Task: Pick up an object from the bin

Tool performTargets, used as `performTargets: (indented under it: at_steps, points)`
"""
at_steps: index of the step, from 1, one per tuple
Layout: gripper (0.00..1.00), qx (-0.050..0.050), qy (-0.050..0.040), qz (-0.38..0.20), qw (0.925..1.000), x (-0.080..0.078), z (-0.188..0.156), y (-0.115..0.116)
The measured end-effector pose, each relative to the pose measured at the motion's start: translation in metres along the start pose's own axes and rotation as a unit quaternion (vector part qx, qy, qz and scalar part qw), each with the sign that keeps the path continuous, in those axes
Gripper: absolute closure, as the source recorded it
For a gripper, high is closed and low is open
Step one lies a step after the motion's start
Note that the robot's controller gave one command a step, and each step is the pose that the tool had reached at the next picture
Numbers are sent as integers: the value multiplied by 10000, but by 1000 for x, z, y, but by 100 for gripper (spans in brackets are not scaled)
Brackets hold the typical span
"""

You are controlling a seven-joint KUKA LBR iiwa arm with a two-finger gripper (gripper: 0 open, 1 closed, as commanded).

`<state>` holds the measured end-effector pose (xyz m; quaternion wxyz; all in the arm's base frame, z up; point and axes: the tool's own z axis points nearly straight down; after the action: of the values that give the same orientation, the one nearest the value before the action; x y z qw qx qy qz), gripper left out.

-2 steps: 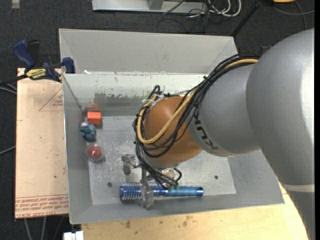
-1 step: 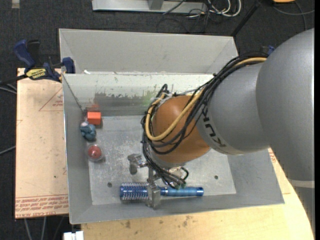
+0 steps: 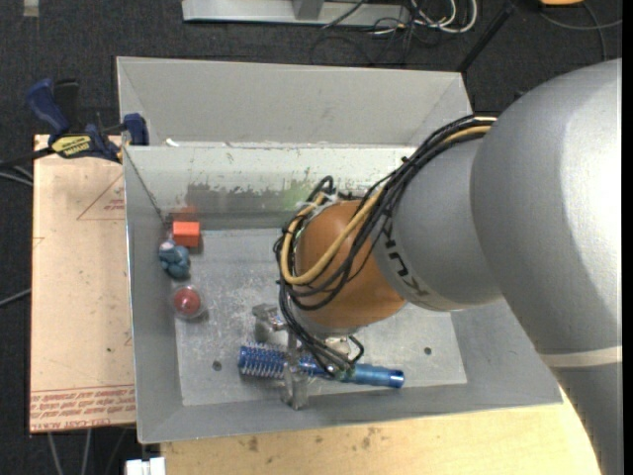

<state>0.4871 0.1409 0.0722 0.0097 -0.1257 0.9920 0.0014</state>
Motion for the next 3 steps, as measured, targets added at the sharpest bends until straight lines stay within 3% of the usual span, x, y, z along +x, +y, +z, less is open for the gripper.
performTargets:
  at_steps: [1, 2, 3]
  points:
    - [0, -6, -23, 12, 10000, -2, -1, 0]
    - [100, -7, 3, 8, 10000, 0, 1, 0]
    - [100, -3, 72, 11, 10000, -2, -63, 1]
